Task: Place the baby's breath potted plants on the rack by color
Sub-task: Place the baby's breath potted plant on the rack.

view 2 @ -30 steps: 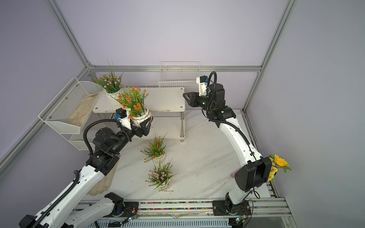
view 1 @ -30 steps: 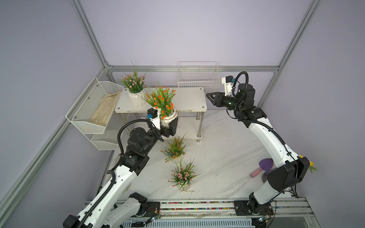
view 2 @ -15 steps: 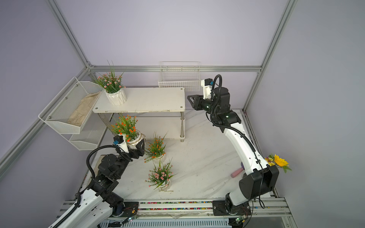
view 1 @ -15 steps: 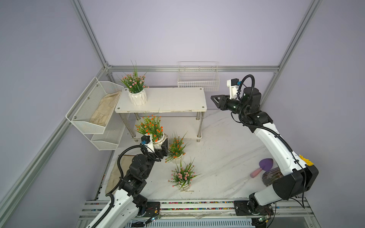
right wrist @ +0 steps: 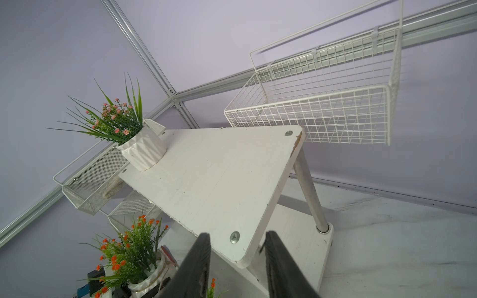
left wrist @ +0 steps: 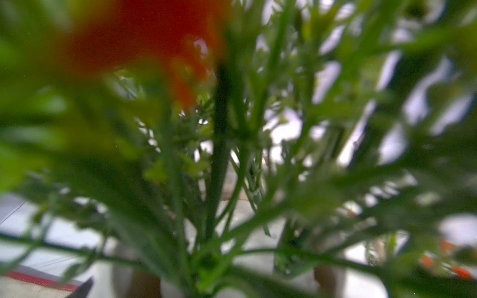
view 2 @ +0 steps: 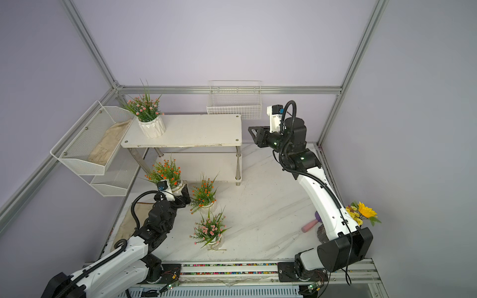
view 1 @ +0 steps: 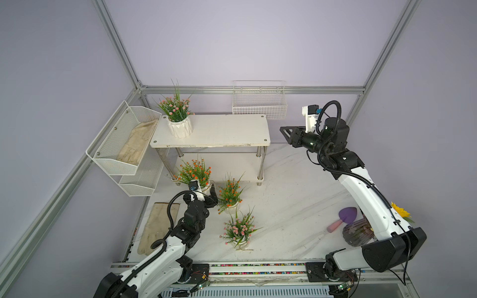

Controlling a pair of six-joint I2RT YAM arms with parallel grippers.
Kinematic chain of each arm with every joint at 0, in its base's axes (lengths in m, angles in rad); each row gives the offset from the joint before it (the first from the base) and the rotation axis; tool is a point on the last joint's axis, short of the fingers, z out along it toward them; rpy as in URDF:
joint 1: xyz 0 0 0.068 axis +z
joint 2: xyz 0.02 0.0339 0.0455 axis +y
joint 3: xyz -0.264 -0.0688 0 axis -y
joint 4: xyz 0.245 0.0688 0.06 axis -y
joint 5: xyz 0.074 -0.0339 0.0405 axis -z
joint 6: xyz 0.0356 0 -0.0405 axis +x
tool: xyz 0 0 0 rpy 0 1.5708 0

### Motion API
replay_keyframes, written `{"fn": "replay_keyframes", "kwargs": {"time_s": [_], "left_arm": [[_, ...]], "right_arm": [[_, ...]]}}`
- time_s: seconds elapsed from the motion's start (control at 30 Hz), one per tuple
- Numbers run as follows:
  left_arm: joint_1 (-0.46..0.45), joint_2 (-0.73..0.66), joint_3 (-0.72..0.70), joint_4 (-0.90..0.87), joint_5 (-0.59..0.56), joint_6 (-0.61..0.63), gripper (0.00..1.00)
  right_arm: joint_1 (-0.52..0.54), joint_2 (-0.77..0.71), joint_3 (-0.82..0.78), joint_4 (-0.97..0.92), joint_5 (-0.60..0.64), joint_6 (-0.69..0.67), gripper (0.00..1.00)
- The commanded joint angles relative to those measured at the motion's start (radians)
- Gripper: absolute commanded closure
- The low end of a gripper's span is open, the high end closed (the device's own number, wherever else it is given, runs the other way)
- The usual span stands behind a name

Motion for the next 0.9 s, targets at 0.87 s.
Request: {"fn": "replay_keyframes", "kwargs": {"time_s": [0.87], "left_arm": [[0.355, 0.639, 0.384, 0.491, 0.319, -0.014, 1.00]], "right_arm": [[-0.014, -0.085, -0.075, -0.025, 0.048, -0.030, 0.61]]}}
